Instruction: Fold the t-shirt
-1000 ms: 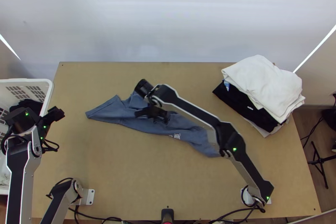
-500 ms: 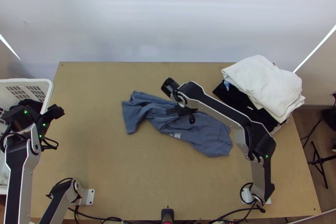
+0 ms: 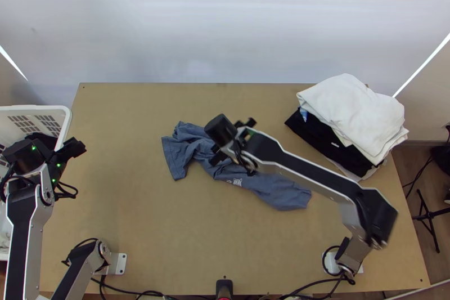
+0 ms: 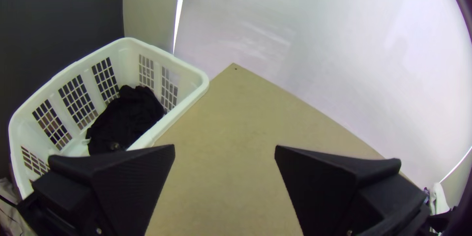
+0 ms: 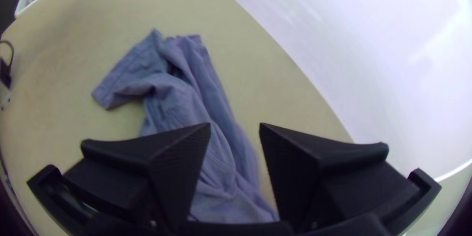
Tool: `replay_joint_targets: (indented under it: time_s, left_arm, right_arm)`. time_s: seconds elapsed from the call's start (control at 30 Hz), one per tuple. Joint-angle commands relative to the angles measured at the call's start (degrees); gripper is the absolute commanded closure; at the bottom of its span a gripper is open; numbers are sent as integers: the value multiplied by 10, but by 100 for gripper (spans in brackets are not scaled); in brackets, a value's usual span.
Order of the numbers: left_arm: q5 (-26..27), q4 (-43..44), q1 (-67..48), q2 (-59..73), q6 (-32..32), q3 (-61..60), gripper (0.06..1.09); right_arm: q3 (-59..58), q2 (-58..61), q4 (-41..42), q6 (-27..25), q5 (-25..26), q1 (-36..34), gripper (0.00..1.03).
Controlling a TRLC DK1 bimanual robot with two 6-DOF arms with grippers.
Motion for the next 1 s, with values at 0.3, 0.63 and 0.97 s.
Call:
replay_joint_targets:
  time_s: [0.3, 0.63, 0.97]
  left_arm:
    - [1, 4, 5, 1, -4, -3, 10]
    - [1, 6, 5, 8, -4, -2, 10]
    - [1, 10, 6, 11, -4, 1, 10]
  right_arm:
    - [-182, -40, 291, -289, -103, 27, 69]
    - [-187, -1, 287, -289, -109, 12, 60]
    - [-186, 25, 291, -290, -110, 20, 60]
